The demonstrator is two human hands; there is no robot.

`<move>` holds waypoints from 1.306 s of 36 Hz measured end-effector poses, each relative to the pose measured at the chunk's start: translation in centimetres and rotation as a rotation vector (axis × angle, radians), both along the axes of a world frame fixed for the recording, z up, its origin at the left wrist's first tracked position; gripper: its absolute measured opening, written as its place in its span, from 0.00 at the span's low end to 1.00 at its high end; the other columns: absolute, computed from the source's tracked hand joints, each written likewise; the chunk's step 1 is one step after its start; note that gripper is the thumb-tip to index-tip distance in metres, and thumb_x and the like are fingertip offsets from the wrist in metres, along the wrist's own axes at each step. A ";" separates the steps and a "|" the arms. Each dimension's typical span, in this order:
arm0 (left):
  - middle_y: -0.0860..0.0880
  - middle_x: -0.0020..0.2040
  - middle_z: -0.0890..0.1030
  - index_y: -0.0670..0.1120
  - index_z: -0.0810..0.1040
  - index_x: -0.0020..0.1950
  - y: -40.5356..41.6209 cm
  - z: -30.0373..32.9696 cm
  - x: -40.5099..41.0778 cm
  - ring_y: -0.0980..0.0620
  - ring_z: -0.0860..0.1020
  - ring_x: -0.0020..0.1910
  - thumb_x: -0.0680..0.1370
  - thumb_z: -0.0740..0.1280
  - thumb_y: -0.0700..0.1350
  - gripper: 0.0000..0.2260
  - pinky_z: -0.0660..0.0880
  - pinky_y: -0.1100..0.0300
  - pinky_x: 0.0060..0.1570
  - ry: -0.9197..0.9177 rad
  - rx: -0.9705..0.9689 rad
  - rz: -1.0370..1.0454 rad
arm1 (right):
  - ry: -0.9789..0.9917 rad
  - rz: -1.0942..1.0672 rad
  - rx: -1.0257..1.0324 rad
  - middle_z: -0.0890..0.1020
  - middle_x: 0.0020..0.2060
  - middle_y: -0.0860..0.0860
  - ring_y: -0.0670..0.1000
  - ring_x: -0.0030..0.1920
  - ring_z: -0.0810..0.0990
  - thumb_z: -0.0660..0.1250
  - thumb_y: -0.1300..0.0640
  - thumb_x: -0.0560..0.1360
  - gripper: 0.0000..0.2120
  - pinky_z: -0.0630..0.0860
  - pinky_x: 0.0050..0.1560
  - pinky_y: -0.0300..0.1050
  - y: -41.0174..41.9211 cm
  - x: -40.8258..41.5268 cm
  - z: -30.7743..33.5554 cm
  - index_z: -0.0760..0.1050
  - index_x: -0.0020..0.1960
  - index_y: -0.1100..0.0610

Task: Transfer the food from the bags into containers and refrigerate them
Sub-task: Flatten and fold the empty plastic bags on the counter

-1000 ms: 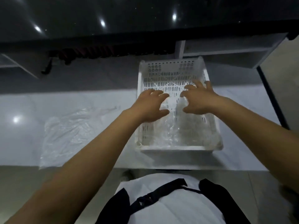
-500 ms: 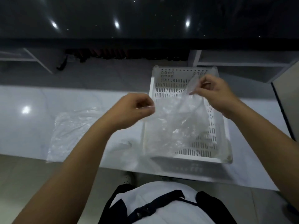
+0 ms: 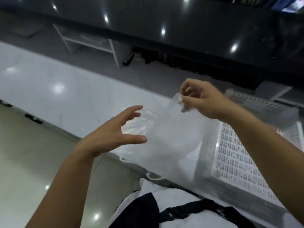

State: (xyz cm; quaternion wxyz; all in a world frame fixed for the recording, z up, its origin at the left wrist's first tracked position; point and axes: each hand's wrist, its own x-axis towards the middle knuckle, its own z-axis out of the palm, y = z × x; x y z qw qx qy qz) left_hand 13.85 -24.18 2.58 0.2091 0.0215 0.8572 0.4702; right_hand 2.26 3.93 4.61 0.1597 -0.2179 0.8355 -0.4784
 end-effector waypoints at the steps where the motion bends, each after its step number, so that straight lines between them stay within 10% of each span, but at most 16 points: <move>1: 0.66 0.71 0.71 0.73 0.62 0.72 -0.5 0.4 -0.4 0.64 0.66 0.73 0.63 0.77 0.68 0.41 0.64 0.58 0.71 0.054 0.022 0.039 | 0.002 0.069 0.047 0.85 0.41 0.52 0.52 0.40 0.86 0.69 0.62 0.79 0.04 0.84 0.47 0.52 -1.7 -0.1 0.6 0.74 0.48 0.56; 8: 0.53 0.56 0.84 0.62 0.66 0.74 -2.1 1.5 -4.7 0.56 0.84 0.53 0.71 0.79 0.46 0.37 0.82 0.59 0.51 0.181 0.259 0.230 | 0.133 0.230 0.159 0.83 0.42 0.44 0.42 0.46 0.83 0.72 0.56 0.77 0.04 0.81 0.49 0.43 -11.5 -1.8 3.1 0.78 0.49 0.48; 14: 0.43 0.46 0.86 0.47 0.80 0.60 -5.0 -1.9 -5.0 0.45 0.86 0.43 0.76 0.72 0.35 0.14 0.84 0.46 0.42 0.125 0.552 0.577 | 0.306 -0.203 0.051 0.73 0.64 0.40 0.40 0.64 0.71 0.72 0.39 0.72 0.29 0.66 0.56 0.32 -12.7 -0.7 -0.8 0.66 0.70 0.36; 18: 0.45 0.46 0.85 0.45 0.80 0.58 -7.3 -5.4 -4.1 0.44 0.86 0.44 0.76 0.72 0.35 0.12 0.82 0.52 0.41 -0.029 0.933 0.774 | -0.199 -0.406 -0.095 0.72 0.68 0.44 0.48 0.66 0.72 0.74 0.32 0.64 0.39 0.72 0.55 0.43 -11.0 1.3 -5.8 0.64 0.71 0.36; 22: 0.48 0.44 0.85 0.47 0.78 0.55 -8.1 -8.3 -3.5 0.48 0.85 0.42 0.77 0.71 0.35 0.10 0.82 0.55 0.40 -0.141 1.104 0.854 | -0.830 -0.171 -0.147 0.82 0.63 0.53 0.59 0.65 0.78 0.74 0.40 0.68 0.32 0.66 0.72 0.65 -8.4 1.4 -9.8 0.75 0.69 0.50; 26: 0.49 0.42 0.83 0.48 0.75 0.52 -8.1 -9.8 -3.7 0.51 0.85 0.42 0.78 0.69 0.35 0.09 0.82 0.55 0.40 -0.227 1.190 0.820 | -0.838 -0.128 -0.098 0.82 0.62 0.57 0.59 0.64 0.79 0.73 0.51 0.73 0.22 0.66 0.72 0.63 -8.1 0.6 -11.1 0.78 0.66 0.53; 34: 0.45 0.41 0.84 0.44 0.78 0.53 -8.7 -10.1 -4.5 0.44 0.86 0.46 0.76 0.70 0.34 0.09 0.83 0.48 0.44 -0.177 1.188 0.895 | -0.759 -0.124 0.056 0.84 0.55 0.61 0.60 0.54 0.85 0.70 0.64 0.76 0.02 0.79 0.60 0.60 -9.4 -3.8 -9.2 0.78 0.47 0.59; 47: 0.46 0.43 0.86 0.55 0.77 0.62 -7.7 -11.8 0.8 0.49 0.86 0.42 0.77 0.70 0.35 0.19 0.82 0.53 0.36 -0.114 0.656 0.835 | -0.166 0.040 0.708 0.84 0.41 0.52 0.50 0.38 0.79 0.69 0.62 0.75 0.05 0.76 0.39 0.42 -13.5 -8.5 -7.1 0.81 0.43 0.54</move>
